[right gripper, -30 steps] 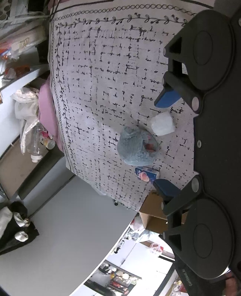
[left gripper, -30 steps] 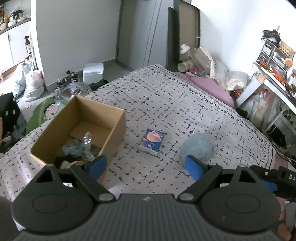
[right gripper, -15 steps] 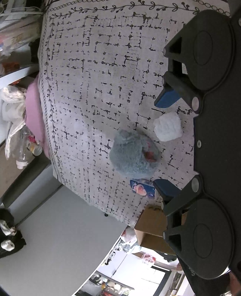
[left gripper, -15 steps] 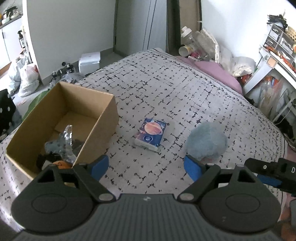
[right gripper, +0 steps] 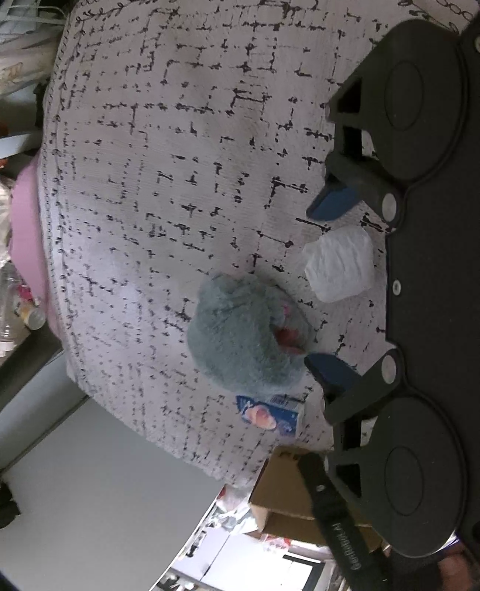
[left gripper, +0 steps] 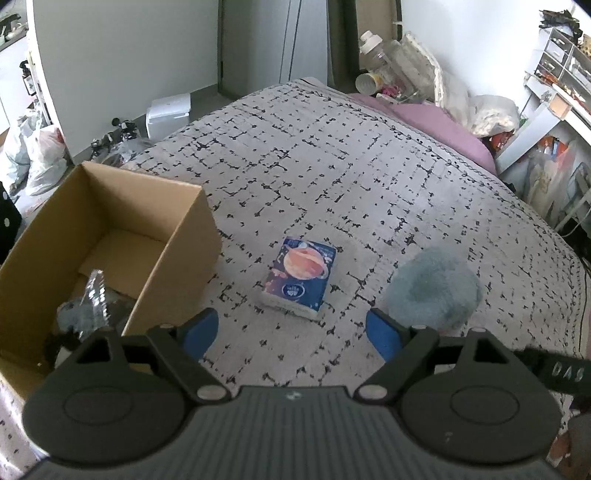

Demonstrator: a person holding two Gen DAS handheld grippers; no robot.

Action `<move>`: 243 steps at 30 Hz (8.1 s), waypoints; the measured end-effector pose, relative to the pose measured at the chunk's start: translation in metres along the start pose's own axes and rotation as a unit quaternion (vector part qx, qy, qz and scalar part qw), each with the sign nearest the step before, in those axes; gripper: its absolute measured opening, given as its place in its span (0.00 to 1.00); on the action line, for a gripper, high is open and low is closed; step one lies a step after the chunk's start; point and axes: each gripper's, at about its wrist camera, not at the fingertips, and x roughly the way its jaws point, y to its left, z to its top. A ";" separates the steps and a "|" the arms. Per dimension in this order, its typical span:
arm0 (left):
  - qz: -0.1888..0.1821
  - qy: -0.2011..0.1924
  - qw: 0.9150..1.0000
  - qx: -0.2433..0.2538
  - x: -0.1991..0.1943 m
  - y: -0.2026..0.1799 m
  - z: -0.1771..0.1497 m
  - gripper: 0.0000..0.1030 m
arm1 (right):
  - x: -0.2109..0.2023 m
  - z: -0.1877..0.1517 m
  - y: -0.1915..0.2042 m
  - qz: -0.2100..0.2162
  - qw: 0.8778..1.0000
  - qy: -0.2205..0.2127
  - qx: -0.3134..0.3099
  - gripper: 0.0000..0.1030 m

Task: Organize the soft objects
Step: 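Grasp the blue tissue pack with the left tool while the right tool grasps the white wrapped item, then carry the tissue pack in the left tool while the right tool carries the white item to the box, then open both tools over the box, dropping tissue pack and white item inside, then grasp the fluffy grey-blue plush with both tools together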

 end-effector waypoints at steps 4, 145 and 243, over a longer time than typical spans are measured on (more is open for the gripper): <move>0.013 0.005 1.000 -0.002 0.013 0.002 0.004 0.84 | 0.016 0.001 -0.006 0.004 1.000 0.026 0.013 0.43; -0.023 -0.035 0.982 -0.182 -0.083 0.217 0.002 0.43 | -0.017 -0.033 0.250 0.127 0.981 -0.084 -0.120 0.39; 0.009 -0.011 1.000 -0.018 -0.040 -0.005 0.000 0.80 | 0.003 0.016 -0.010 0.022 0.999 -0.012 0.025 0.72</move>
